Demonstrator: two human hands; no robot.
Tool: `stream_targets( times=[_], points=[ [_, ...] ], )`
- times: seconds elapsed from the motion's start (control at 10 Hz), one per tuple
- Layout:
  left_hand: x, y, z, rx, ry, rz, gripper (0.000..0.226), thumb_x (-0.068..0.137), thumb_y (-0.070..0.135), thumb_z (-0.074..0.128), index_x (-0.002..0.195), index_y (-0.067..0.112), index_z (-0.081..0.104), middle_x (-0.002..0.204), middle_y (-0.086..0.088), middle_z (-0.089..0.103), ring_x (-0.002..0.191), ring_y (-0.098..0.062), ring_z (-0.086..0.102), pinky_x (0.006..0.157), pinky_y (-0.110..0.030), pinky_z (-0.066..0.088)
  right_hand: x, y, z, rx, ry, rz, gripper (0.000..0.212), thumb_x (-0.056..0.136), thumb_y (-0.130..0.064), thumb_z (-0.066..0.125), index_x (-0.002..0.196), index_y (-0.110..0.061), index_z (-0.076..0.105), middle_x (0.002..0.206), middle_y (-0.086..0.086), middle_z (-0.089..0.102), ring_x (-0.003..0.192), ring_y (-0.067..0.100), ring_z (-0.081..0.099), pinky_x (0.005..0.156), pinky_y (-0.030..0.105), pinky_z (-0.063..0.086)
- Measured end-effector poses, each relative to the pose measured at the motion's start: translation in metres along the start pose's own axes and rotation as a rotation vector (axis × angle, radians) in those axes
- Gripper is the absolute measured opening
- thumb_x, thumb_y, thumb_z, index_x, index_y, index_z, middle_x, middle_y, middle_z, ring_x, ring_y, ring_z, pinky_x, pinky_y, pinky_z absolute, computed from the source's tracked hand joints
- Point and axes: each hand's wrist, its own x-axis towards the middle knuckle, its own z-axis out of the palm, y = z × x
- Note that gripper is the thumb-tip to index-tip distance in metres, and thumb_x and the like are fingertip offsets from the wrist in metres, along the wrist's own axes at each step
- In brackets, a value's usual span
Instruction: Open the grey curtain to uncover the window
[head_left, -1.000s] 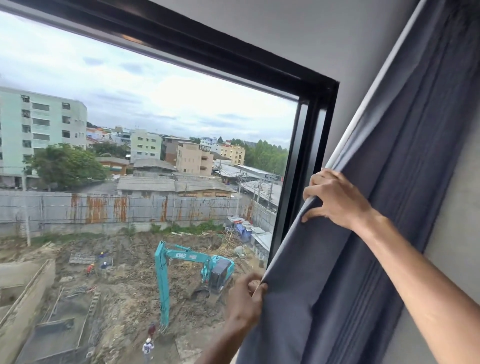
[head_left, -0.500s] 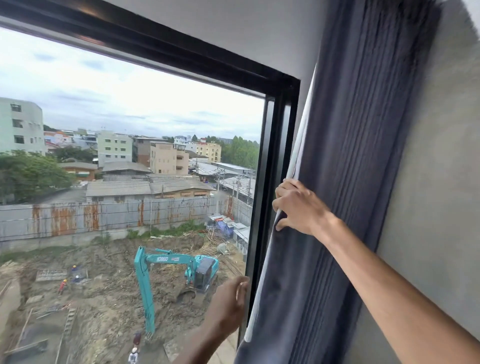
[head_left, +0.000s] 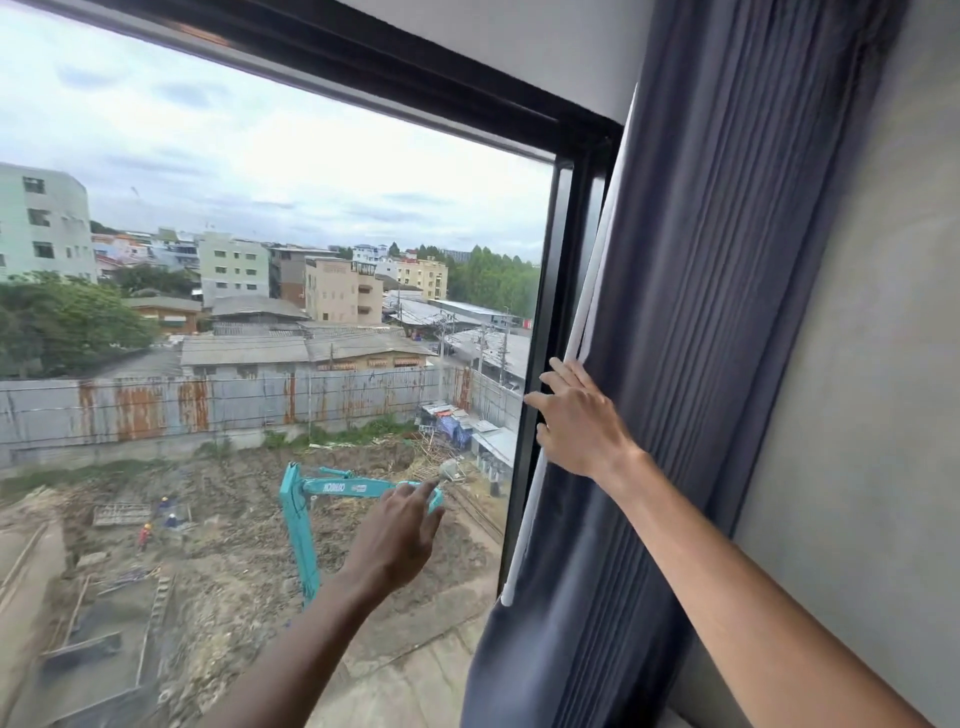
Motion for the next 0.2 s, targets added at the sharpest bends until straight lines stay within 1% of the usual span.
stream_targets(
  times=[0.1, 0.2],
  points=[
    [-0.016, -0.014, -0.013, 0.056, 0.007, 0.015, 0.052, 0.1, 0.038, 0.041, 0.147, 0.019, 0.031, 0.14, -0.011, 0.052, 0.127, -0.025, 0.048, 0.106, -0.04, 0.041, -0.017, -0.027, 0.009, 0.166, -0.074, 0.086, 0.06, 0.089, -0.025, 0.059, 0.144, -0.017, 0.039, 0.151, 0.021, 0.035, 0.146, 0.031, 0.019, 0.119, 0.037, 0.003],
    [-0.021, -0.031, -0.024, 0.162, 0.031, 0.035, 0.051, 0.099, 0.037, 0.042, 0.146, 0.017, 0.034, 0.141, -0.012, 0.051, 0.129, -0.027, 0.047, 0.109, -0.042, 0.041, -0.033, -0.048, 0.025, 0.341, -0.117, 0.228, 0.071, 0.093, -0.033, 0.056, 0.152, -0.02, 0.018, 0.157, 0.018, 0.022, 0.147, 0.03, 0.009, 0.118, 0.039, 0.009]
  ],
)
